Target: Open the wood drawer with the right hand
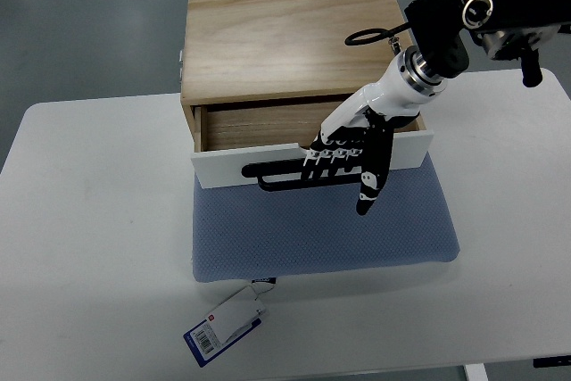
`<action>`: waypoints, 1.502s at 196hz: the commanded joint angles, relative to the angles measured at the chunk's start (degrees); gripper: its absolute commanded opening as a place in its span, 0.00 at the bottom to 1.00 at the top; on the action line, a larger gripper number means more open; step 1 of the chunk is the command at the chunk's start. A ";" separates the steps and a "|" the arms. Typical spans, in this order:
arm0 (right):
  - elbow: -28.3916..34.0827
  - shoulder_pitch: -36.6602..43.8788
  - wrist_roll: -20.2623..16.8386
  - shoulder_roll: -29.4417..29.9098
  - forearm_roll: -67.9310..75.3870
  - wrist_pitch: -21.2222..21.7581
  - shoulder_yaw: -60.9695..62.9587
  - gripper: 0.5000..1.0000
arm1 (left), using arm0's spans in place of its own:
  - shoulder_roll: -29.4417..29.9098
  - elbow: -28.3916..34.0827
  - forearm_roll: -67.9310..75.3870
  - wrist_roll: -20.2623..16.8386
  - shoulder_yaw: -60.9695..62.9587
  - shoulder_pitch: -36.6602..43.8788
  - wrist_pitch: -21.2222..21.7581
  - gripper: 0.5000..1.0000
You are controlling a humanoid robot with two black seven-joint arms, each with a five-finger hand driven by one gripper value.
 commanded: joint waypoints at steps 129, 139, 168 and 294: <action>0.12 5.26 -0.09 -7.22 0.26 0.01 4.03 0.85 | 0.00 0.00 0.00 0.00 0.00 0.00 0.02 1.00; 0.04 5.26 -0.18 -8.90 0.35 0.01 5.62 0.85 | 0.00 0.00 0.00 0.00 0.00 0.00 0.02 1.00; -1.19 4.65 -0.36 -13.47 0.44 0.01 9.84 0.85 | 0.00 0.00 0.00 0.00 0.00 0.00 0.02 1.00; -6.20 -21.54 -0.36 -37.90 0.70 -6.52 38.66 0.85 | 0.00 0.00 0.00 0.00 0.00 0.00 0.02 1.00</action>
